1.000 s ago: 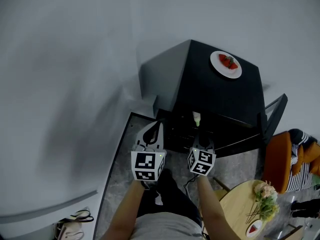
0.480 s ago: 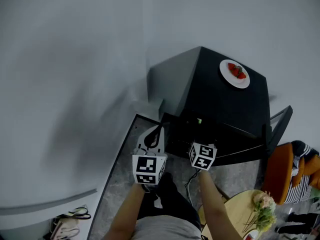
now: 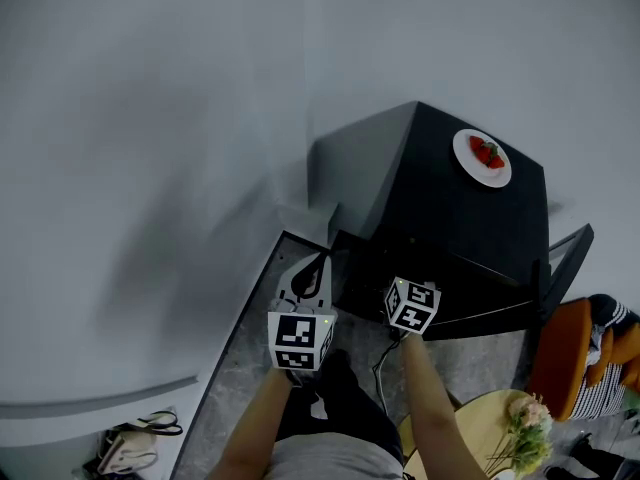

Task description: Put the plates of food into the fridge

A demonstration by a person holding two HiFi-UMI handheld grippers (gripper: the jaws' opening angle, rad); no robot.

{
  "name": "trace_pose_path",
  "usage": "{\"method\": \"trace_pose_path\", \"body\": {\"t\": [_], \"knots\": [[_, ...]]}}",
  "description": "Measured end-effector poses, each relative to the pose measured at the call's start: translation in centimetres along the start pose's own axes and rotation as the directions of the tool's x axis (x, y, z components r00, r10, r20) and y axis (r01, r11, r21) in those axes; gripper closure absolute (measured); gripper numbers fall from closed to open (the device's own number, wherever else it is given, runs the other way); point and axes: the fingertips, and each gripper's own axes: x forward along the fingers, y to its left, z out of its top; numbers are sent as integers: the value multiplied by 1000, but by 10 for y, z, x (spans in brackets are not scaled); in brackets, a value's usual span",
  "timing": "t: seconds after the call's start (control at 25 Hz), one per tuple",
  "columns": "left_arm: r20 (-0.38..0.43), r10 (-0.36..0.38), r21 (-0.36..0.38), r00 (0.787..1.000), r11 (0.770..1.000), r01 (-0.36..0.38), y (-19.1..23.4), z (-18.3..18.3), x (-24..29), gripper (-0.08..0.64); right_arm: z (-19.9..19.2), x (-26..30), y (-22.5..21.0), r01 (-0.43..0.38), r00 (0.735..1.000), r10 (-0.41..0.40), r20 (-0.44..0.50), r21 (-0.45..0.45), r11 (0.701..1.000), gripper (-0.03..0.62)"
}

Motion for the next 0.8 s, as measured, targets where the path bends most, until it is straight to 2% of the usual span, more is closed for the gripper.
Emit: {"method": "trace_pose_path", "body": {"t": [0.2,0.4,0.56,0.64,0.8], "knots": [[20,-13,19,1000,1000,12,-4,9,1,551,9,-36,15,-17,998,14,65,42,999,580],[56,-28,26,998,999,26,-7,23,0,551,25,-73,35,-30,990,26,136,29,999,580],[82,-41,48,996,998,37,-12,40,-7,551,44,-101,47,-32,981,20,192,58,998,580],[93,-54,61,994,997,49,-15,45,-11,552,49,-111,49,-26,978,10,208,76,997,580],[123,-67,41,990,997,62,-19,50,-24,551,50,-128,54,-13,975,-8,220,91,996,580]]}}
